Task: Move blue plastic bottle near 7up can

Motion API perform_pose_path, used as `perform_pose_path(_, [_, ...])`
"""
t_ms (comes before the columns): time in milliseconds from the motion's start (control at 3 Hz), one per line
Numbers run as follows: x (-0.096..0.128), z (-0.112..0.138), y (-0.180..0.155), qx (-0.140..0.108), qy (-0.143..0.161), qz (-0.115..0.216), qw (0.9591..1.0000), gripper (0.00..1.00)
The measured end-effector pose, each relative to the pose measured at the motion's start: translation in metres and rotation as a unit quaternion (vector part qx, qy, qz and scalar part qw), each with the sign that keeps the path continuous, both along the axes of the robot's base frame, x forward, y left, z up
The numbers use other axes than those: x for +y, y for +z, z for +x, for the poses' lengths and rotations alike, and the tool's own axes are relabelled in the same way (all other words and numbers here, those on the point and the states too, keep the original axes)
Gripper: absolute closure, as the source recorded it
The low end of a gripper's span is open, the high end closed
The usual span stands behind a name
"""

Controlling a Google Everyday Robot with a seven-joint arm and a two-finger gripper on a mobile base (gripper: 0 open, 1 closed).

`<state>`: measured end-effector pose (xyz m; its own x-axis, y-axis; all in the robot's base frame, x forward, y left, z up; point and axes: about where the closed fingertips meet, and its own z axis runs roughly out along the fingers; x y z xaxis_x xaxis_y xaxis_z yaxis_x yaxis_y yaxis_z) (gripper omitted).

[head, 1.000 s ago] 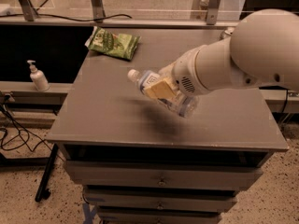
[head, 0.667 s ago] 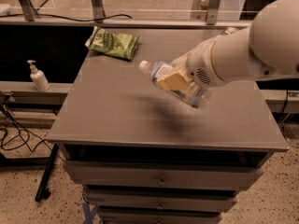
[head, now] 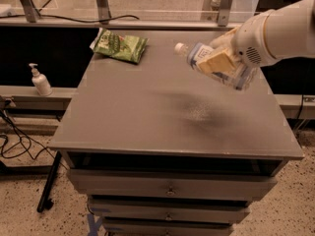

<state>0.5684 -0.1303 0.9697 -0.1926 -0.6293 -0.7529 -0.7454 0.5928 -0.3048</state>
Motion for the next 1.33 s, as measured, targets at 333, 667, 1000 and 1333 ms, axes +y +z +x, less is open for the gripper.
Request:
perform_pose_path(333, [-0.037,0.017,-0.003,0.006,0.007,-0.014,0.9999,1.00])
perform_pose_path(667, [-0.070,0.028,-0.014,0.018,0.013,-0.030,0.9993,1.00])
perform_pose_path(1000, [-0.104,0.037,-0.022,0.014,0.018,-0.045,0.9987,1.00])
perform_pose_path(1333, [-0.122,0.045,-0.032,0.017,0.042,-0.056,0.9974,1.00])
